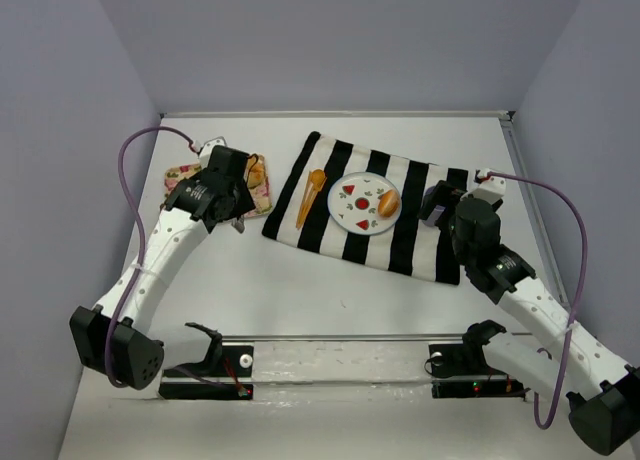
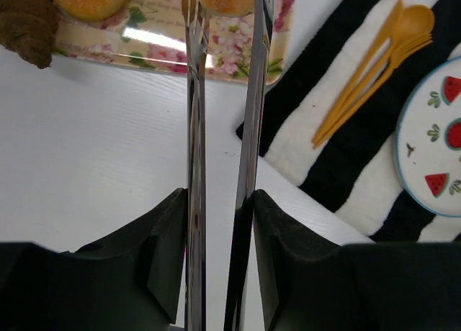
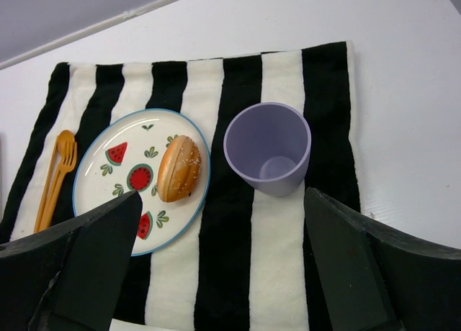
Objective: Place the bread
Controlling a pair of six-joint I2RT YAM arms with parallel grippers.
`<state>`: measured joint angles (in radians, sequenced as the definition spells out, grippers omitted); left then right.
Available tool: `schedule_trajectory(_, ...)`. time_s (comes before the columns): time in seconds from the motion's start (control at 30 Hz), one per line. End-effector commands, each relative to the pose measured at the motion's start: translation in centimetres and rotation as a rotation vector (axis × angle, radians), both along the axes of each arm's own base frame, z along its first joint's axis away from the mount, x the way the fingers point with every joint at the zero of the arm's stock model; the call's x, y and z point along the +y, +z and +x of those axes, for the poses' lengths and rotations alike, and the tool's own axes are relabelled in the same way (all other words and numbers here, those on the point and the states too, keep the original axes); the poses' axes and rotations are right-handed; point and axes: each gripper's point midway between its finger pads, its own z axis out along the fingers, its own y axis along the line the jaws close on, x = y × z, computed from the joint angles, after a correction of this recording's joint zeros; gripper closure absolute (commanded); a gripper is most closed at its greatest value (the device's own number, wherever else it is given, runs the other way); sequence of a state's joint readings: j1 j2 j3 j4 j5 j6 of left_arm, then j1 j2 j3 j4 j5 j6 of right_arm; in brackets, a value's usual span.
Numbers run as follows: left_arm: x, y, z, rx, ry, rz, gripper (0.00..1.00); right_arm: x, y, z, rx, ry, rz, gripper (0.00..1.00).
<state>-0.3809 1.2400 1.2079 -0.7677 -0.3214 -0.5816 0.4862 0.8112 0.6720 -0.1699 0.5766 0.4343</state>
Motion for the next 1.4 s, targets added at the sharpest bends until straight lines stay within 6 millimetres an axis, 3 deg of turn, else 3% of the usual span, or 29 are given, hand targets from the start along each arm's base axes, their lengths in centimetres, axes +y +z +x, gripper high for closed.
schedule_trajectory(0.0,-3.5,3.5,0.6,-0.090,-0.092,-0.076,0.65,0.2,1.7,0.3,-0.066,-0.004,0.025,0.00)
schedule_trajectory(0.07,-5.4,4.4,0.7,-0.110,-0.147,-0.080,0.65,0.1,1.7,0.2,-0.067,-0.006,0.025,0.00)
schedule_trajectory(0.17,-12.0,6.1,0.4,-0.150,-0.343,-0.072,0.65,0.0,1.8,0.1,-0.073,-0.008,0.029,0.00)
schedule_trajectory(0.3,-17.1,5.5,0.8,-0.140,-0.499,-0.053,0.64,0.0,1.9,0.0,-0.076,-0.009,0.030,0.00)
schedule_trajectory(0.37,-18.8,5.2,0.9,-0.131,-0.547,-0.031,0.65,-0.1,1.9,0.0,-0.078,-0.010,0.030,0.00)
schedule_trajectory(0.4,-19.9,3.9,0.8,-0.096,-0.576,0.003,0.65,-0.2,1.9,-0.1,-0.079,-0.013,0.031,0.00)
schedule_trajectory(0.47,-21.7,3.1,1.2,-0.082,-0.620,0.032,0.65,-0.2,1.9,-0.1,-0.079,-0.014,0.031,0.00)
schedule_trajectory(0.67,-25.3,1.2,1.1,-0.038,-0.725,0.057,0.60,-0.3,1.8,0.0,-0.076,-0.019,0.025,0.00)
schedule_trajectory(0.9,-25.7,0.2,1.2,-0.015,-0.734,0.089,0.43,-0.3,1.8,0.0,-0.077,-0.022,0.024,0.00)
schedule_trajectory(1.03,-25.7,0.7,1.1,-0.025,-0.736,0.084,0.39,-0.3,1.8,0.0,-0.077,-0.019,0.025,0.00)
schedule_trajectory(1.23,-25.3,1.1,1.3,-0.038,-0.711,0.100,0.43,-0.3,1.8,0.0,-0.078,-0.019,0.028,0.00)
schedule_trajectory(1.37,-22.2,3.2,1.8,-0.086,-0.577,0.164,0.49,-0.2,1.8,0.0,-0.077,-0.018,0.029,0.00)
